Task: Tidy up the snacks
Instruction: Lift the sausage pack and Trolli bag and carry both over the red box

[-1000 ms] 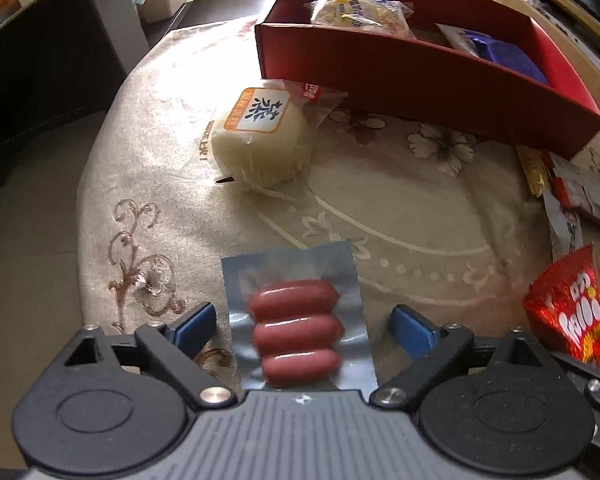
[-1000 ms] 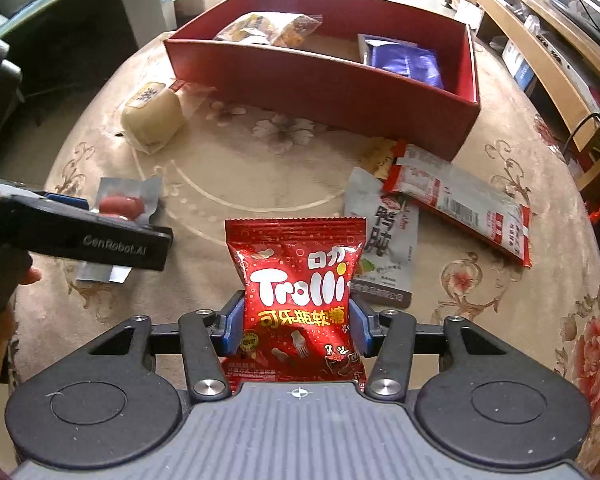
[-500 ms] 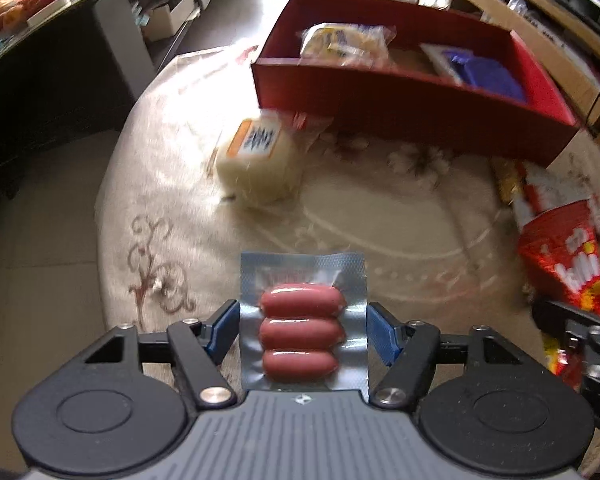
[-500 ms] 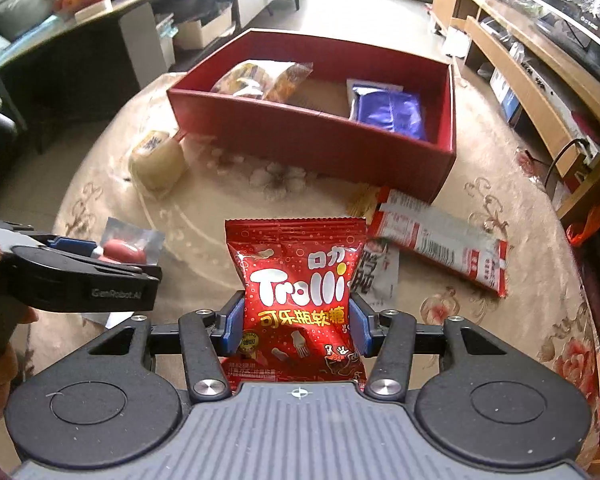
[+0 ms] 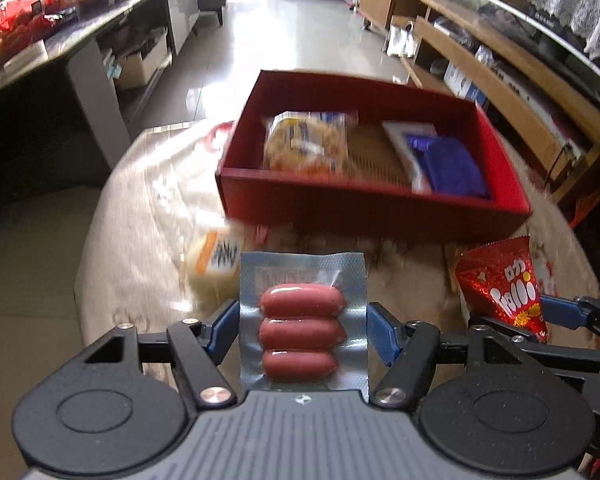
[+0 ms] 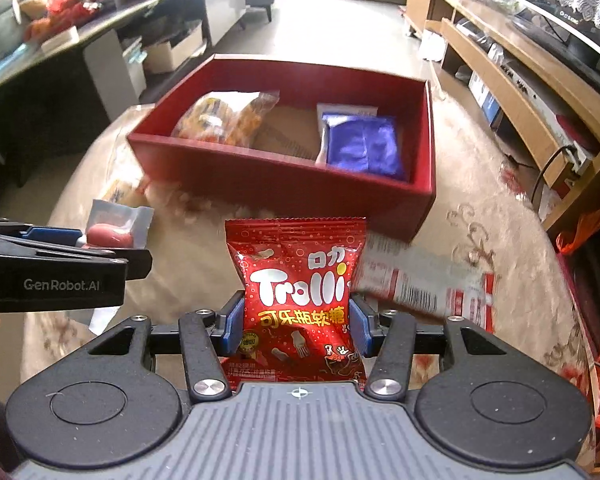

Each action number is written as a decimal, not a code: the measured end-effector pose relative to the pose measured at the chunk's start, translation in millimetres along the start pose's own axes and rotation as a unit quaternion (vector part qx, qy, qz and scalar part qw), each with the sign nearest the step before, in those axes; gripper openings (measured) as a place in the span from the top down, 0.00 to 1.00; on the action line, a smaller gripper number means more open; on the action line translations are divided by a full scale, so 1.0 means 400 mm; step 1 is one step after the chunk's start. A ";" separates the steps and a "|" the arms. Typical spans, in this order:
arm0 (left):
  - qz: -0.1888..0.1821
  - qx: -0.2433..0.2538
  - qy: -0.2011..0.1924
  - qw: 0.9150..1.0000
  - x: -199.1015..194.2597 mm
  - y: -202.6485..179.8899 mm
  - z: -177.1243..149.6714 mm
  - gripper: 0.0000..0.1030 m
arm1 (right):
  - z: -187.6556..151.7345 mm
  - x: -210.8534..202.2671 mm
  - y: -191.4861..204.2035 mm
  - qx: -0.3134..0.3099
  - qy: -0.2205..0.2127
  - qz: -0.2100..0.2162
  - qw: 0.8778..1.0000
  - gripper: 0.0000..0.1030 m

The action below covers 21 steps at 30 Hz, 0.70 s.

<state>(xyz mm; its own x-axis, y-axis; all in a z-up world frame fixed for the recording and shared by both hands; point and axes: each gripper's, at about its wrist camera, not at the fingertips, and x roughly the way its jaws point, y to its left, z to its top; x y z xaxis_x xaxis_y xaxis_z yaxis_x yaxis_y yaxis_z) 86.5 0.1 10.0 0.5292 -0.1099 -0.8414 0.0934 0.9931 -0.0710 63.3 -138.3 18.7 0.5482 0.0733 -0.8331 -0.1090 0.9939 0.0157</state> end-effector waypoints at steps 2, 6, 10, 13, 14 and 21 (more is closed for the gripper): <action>-0.002 -0.002 -0.008 1.000 -0.002 0.003 0.025 0.36 | 0.019 -0.001 -0.009 0.008 -0.008 -0.001 1.000 0.42; -0.001 -0.003 -0.019 1.000 0.006 0.005 0.067 0.36 | 0.056 -0.002 -0.025 0.024 -0.024 0.002 0.999 0.42; -0.005 -0.008 -0.025 1.000 0.017 0.002 0.103 0.36 | 0.090 0.001 -0.038 0.039 -0.037 0.005 0.999 0.42; -0.006 -0.007 -0.032 0.999 0.021 -0.005 0.127 0.36 | 0.111 0.007 -0.045 0.049 -0.042 0.005 0.998 0.42; -0.005 -0.006 -0.036 0.999 0.021 -0.008 0.134 0.36 | 0.119 0.007 -0.048 0.051 -0.045 0.005 0.998 0.42; -0.006 -0.011 -0.049 0.999 0.037 -0.019 0.193 0.36 | 0.164 0.015 -0.065 0.061 -0.060 0.003 0.996 0.42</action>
<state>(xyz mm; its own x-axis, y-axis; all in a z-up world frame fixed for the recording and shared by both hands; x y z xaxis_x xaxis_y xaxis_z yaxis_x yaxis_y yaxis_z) 158.8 -12.3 39.4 0.6087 -0.1240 -0.7836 0.0816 0.9923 -0.0936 123.9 -158.4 49.7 0.6436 0.0806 -0.7611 -0.0146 0.9956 0.0930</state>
